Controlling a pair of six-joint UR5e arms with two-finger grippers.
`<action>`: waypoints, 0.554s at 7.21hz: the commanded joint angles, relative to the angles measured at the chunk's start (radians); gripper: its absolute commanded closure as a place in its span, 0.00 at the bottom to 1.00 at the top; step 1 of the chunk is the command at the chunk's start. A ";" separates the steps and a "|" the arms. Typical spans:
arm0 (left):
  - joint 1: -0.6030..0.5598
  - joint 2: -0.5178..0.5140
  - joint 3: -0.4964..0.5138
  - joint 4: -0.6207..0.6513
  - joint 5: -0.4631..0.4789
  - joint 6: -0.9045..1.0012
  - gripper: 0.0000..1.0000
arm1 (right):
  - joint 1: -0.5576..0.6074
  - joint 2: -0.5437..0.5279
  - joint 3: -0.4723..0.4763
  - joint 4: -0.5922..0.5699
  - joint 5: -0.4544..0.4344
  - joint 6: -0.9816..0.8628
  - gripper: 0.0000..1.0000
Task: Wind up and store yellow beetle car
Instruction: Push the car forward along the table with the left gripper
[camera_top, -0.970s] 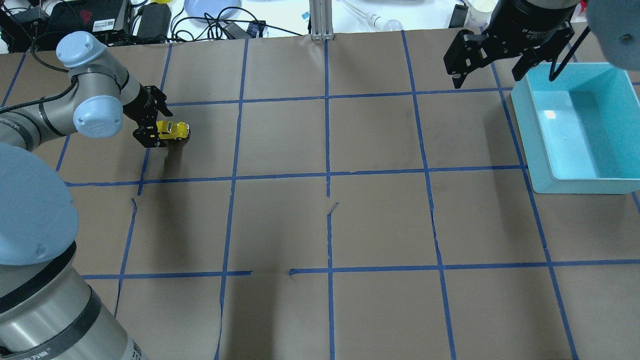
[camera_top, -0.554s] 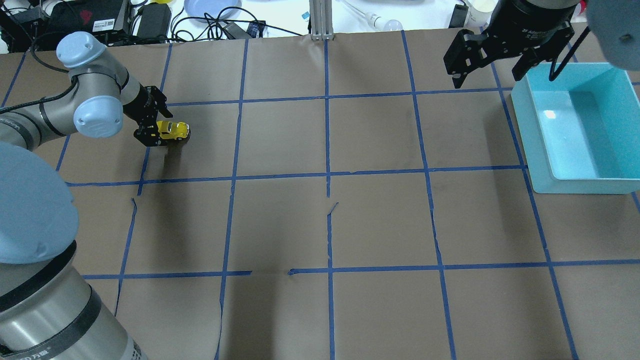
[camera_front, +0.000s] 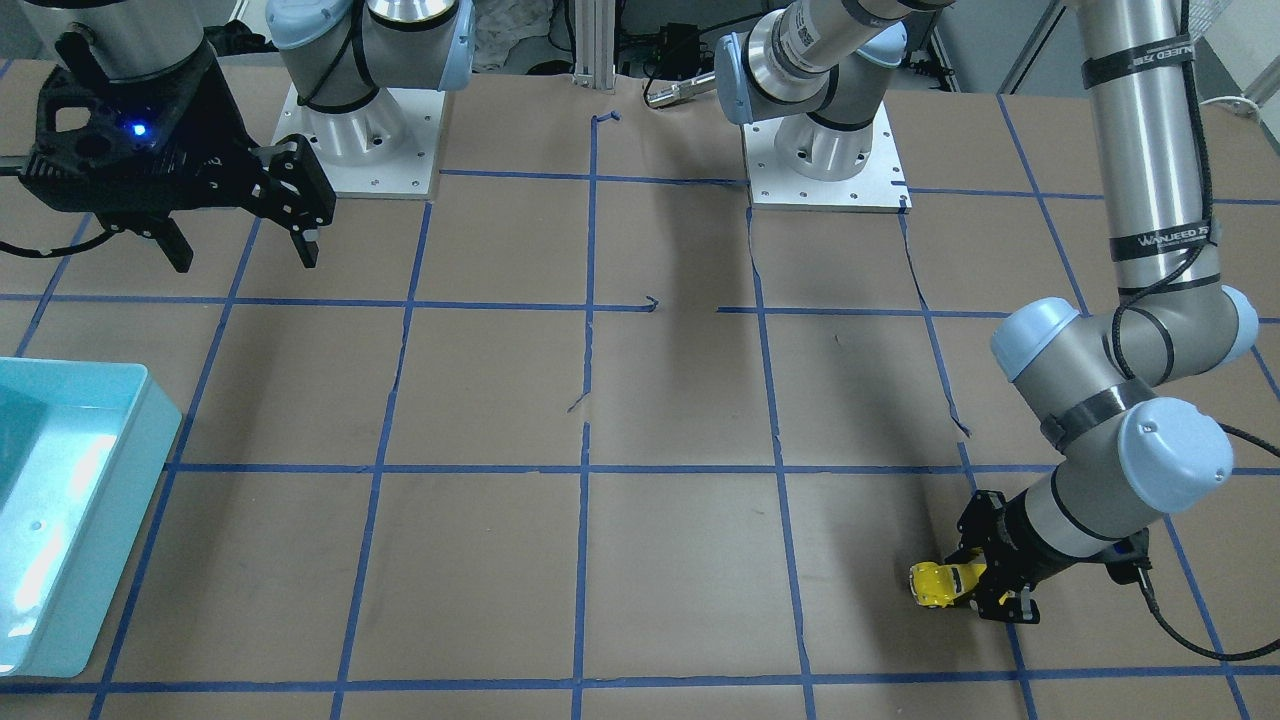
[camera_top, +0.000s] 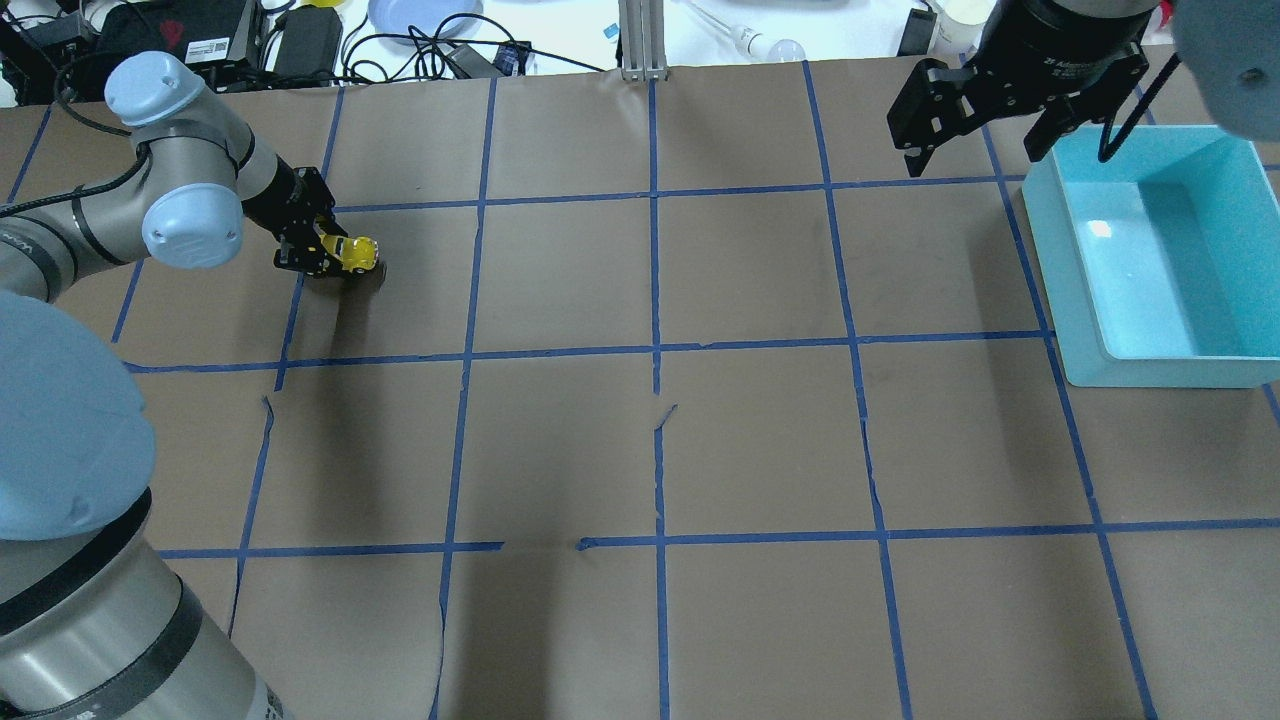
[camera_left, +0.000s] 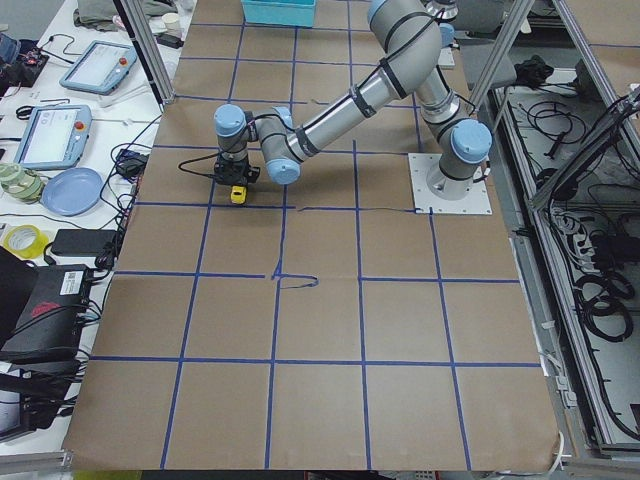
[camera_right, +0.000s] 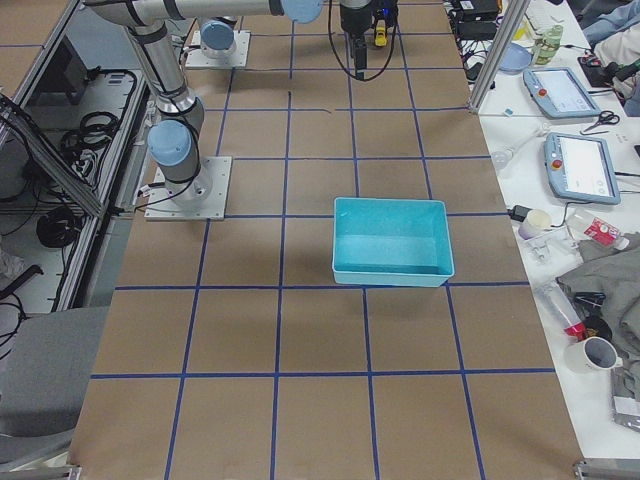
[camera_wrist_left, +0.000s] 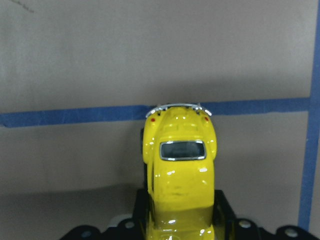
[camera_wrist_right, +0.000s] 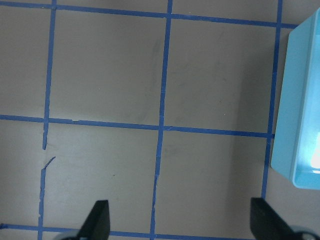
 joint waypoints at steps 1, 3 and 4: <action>-0.074 0.011 0.004 -0.006 -0.084 -0.033 1.00 | 0.000 0.000 0.000 0.000 0.000 0.000 0.00; -0.168 0.006 0.001 -0.013 -0.162 -0.111 1.00 | 0.000 0.000 0.000 0.000 0.000 0.000 0.00; -0.180 -0.009 -0.005 -0.014 -0.167 -0.111 1.00 | 0.000 0.000 0.000 0.001 0.000 0.000 0.00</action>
